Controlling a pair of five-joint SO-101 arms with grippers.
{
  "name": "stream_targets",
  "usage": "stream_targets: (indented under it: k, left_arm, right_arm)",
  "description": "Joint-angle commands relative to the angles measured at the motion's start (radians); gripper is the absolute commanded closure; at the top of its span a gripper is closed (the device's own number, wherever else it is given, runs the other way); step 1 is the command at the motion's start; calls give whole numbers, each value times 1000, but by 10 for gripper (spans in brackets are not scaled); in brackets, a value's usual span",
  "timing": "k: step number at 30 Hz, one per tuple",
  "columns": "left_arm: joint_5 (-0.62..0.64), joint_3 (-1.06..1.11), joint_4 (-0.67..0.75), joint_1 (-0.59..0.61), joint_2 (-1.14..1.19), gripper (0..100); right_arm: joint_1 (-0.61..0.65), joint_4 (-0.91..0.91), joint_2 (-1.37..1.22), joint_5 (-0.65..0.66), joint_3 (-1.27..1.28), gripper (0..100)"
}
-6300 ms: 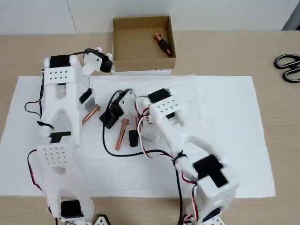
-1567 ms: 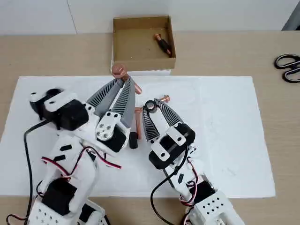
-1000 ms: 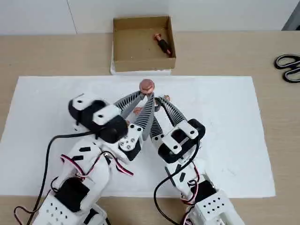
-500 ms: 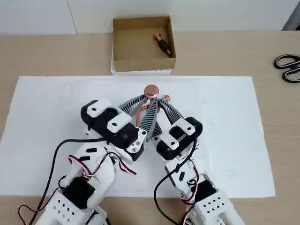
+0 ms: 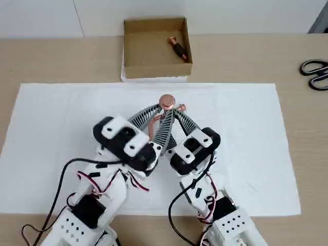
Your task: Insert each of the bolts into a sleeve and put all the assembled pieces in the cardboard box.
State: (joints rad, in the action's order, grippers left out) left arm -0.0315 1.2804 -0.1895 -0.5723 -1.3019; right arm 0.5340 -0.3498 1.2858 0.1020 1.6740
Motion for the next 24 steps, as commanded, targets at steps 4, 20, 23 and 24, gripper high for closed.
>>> stream_targets:
  k: [4,20,23,24]
  left_arm:
    - [-12,13,49,-3,-3,993]
    - [-12,31,25,-29,-3,993]
    - [-12,42,-20,-28,-9,993]
    - [-12,36,-26,-28,-9,990]
  right_arm:
    - [-4,1,16,-9,-84,994]
    - [35,-1,16,58,-81,994]
    - [35,-4,16,64,-87,994]
    - [35,-1,16,64,-87,994]
